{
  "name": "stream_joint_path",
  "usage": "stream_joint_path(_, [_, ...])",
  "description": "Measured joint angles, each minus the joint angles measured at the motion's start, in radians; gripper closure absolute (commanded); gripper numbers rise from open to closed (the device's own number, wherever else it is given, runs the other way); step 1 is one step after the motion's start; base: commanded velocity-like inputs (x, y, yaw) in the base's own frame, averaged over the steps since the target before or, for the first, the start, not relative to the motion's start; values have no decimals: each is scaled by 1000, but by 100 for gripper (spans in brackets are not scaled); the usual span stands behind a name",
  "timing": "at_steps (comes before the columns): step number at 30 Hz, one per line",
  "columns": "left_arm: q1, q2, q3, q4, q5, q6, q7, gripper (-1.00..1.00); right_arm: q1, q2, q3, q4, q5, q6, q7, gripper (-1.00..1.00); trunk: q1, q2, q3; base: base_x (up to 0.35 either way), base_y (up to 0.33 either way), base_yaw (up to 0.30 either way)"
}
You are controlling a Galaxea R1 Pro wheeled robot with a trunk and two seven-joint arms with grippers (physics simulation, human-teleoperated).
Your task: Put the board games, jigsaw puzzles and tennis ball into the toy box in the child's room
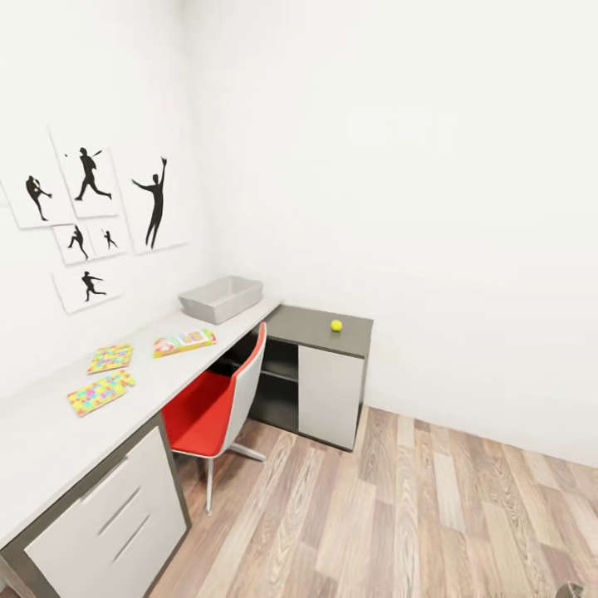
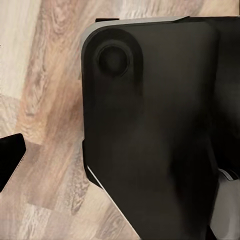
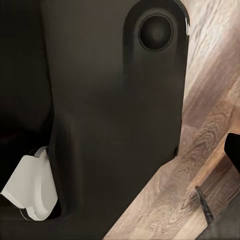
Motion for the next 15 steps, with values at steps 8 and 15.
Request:
stream_joint_path(8, [0,8,-1,0,0,-1,0,-100,0,0,0,0,0,0,0,-100,-31,56,25,0,0,-277])
stream_joint_path(15, [0,10,-3,0,-1,1,0,-100,0,1,0,0,0,0,0,-100,-58,105,47,0,0,-277])
